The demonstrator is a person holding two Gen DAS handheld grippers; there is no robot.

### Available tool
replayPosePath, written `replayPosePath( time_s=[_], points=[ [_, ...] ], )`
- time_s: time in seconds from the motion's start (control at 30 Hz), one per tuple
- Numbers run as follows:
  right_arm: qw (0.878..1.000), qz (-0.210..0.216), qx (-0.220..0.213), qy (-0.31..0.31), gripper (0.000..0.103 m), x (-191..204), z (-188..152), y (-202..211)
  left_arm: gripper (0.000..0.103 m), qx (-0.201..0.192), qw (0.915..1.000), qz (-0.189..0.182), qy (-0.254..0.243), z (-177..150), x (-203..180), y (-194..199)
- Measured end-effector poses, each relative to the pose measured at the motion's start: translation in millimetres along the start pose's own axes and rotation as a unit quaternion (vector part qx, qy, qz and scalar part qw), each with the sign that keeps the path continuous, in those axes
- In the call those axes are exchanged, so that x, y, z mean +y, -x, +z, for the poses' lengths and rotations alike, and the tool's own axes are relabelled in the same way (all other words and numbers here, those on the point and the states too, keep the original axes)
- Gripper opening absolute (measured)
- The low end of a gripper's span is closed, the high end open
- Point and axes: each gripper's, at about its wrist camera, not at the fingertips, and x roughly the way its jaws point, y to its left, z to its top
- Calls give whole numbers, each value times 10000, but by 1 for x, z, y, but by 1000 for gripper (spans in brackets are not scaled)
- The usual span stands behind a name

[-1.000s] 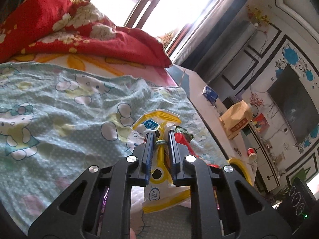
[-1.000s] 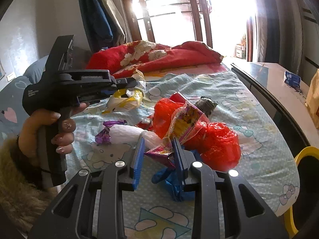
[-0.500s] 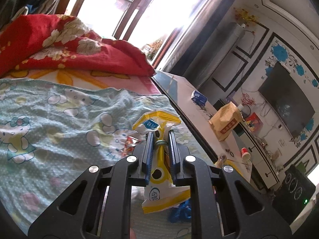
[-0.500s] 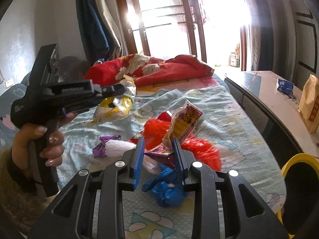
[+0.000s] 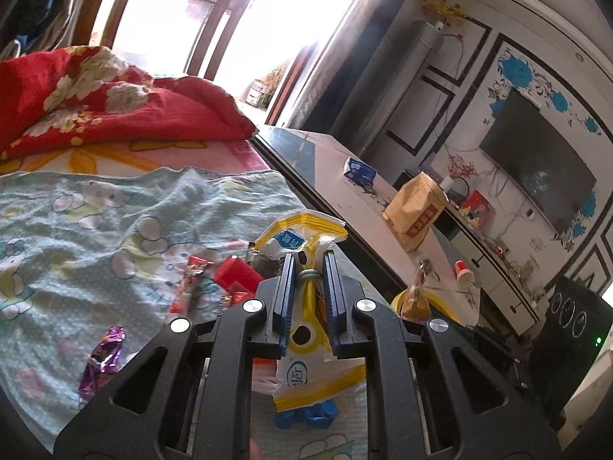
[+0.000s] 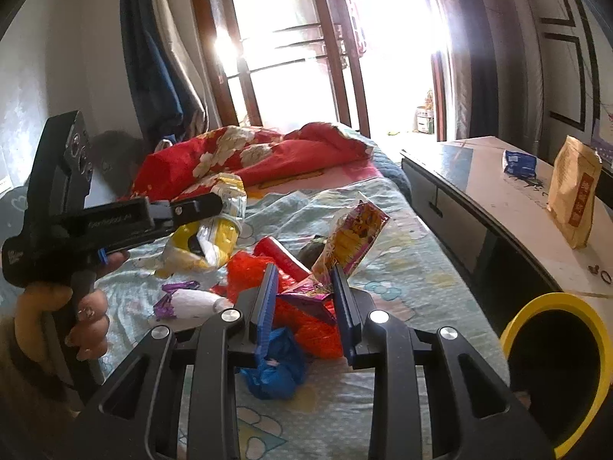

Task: Collect trash
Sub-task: 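Carry both held wrappers from the bed over the trash bin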

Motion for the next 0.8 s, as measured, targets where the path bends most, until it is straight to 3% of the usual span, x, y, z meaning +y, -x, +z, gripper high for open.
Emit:
replayPosePath(
  time_s=[0.8],
  points=[
    [9947,-712,-143,-733,28,-88,-1,35,9,469,9937,-495,-894,-21,-93,-47]
  ],
)
